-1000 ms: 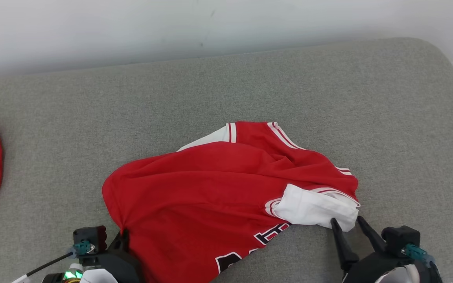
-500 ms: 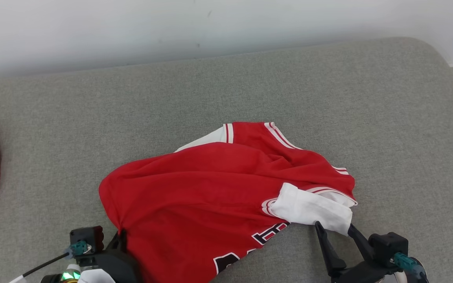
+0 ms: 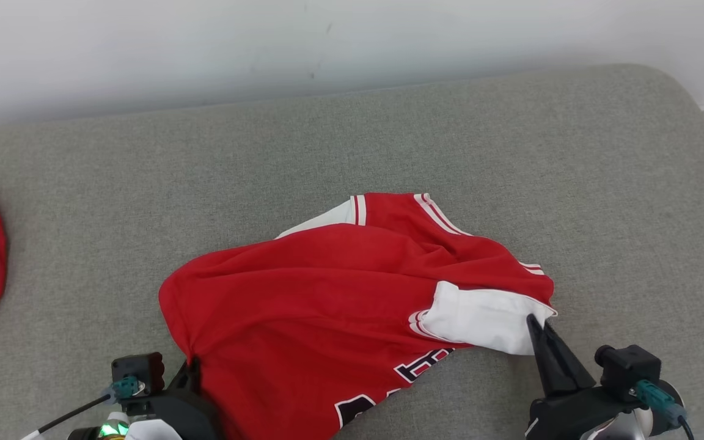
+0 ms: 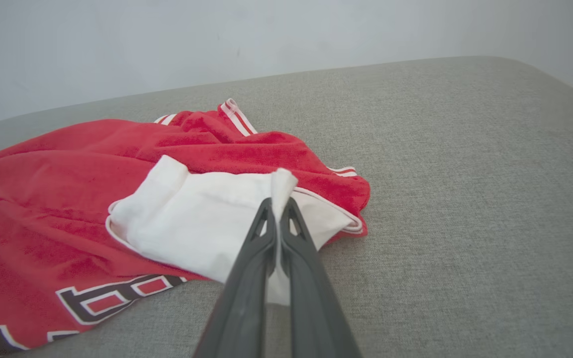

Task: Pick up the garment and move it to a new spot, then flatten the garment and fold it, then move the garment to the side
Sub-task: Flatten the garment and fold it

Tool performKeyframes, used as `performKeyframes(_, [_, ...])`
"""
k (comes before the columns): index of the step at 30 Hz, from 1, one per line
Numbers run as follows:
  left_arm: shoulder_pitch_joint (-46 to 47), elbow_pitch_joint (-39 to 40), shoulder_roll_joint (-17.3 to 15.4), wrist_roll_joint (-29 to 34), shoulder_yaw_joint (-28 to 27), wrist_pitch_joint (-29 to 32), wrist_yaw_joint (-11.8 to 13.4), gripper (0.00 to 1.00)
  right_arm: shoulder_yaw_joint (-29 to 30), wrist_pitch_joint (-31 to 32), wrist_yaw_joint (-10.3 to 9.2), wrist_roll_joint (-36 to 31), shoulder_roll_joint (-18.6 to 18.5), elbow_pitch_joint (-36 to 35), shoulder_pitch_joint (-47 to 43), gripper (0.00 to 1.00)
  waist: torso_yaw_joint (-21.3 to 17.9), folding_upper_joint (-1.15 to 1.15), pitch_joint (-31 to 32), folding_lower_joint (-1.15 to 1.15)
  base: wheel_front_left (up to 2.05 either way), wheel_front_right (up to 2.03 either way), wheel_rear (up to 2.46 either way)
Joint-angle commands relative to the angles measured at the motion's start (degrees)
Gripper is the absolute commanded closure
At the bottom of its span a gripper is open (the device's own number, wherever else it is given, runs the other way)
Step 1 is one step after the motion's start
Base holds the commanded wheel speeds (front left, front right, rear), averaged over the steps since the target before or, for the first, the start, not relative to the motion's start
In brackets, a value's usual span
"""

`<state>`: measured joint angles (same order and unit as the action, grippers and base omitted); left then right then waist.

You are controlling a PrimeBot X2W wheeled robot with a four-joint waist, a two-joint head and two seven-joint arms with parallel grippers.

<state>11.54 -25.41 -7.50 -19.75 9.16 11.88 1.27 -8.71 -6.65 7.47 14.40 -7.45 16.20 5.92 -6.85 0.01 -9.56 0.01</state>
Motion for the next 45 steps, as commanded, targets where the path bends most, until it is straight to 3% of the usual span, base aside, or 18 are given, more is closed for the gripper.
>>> performKeyframes(1, [-2.0, -1.4, 0.6, -0.2, 0.9, 0.6, -0.2, 1.0, 0.5, -0.5, 0.05, -0.3, 0.2, -0.4, 0.0, 1.0, 0.1, -0.01, 0.3, -0.01, 0.0, 0.0, 0.0])
performKeyframes(5, [-1.8, 0.2, 0.7, -1.2, 0.2, -1.0, -0.5, 1.0, 1.6, -0.1, 0.05, -0.1, 0.6, -1.9, -0.1, 1.0, 0.1, -0.01, 0.8, -0.01, 0.0, 0.0, 0.0])
performKeyframes(10, [2.0, 3.2, 1.4, -6.8, -3.3, -3.0, -2.8, 1.0, 1.1, 1.6, 0.05, 3.9, -0.2, -4.8, 3.7, 1.0, -0.2, -0.01, 0.4, -0.01, 0.0, 0.0, 0.0])
performKeyframes(15, [9.7, 6.0, -1.8, -8.4, -4.9, -2.2, -5.4, 1.0, -4.3, 5.9, 0.05, 8.1, -6.0, -7.7, 13.7, 1.0, -0.9, -0.01, -2.0, -0.01, 0.0, 0.0, 0.0])
performKeyframes(21, [21.5, 9.1, -4.3, -13.5, -7.9, 2.0, -6.4, 1.0, -9.9, 9.7, 0.05, 11.6, -12.8, -8.2, 29.2, 1.0, -1.5, -0.01, -6.3, -0.01, 0.0, 0.0, 0.0])
performKeyframes(26, [32.7, 11.1, -3.6, -18.8, -10.6, 4.4, -6.5, 1.0, -14.3, 12.1, 0.05, 18.4, -16.0, -5.9, 42.9, 1.0, -2.0, -0.01, -12.9, -0.01, 0.0, 0.0, 0.0])
performKeyframes(34, [54.1, 12.3, -3.9, -20.9, -12.4, 4.2, -4.8, 1.0, -12.5, 10.6, 0.05, 21.2, -15.5, 3.2, 66.3, 1.0, -3.2, -0.01, -25.5, -0.01, 0.0, 0.0, 0.0])
performKeyframes(40, [67.1, 11.3, -3.9, -19.5, -13.7, -1.1, -3.3, 1.0, -7.4, 5.1, 0.05, 19.7, -13.5, 7.8, 78.7, 1.0, -4.0, -0.01, -30.5, -0.01, 0.0, 0.0, 0.0])
performKeyframes(45, [77.5, 9.3, -4.4, -18.1, -13.8, -7.3, -5.0, 1.0, -2.8, -1.7, 0.05, 16.6, -11.3, 10.9, 89.3, 1.0, -4.5, -0.01, -32.2, -0.01, 0.0, 0.0, 0.0])
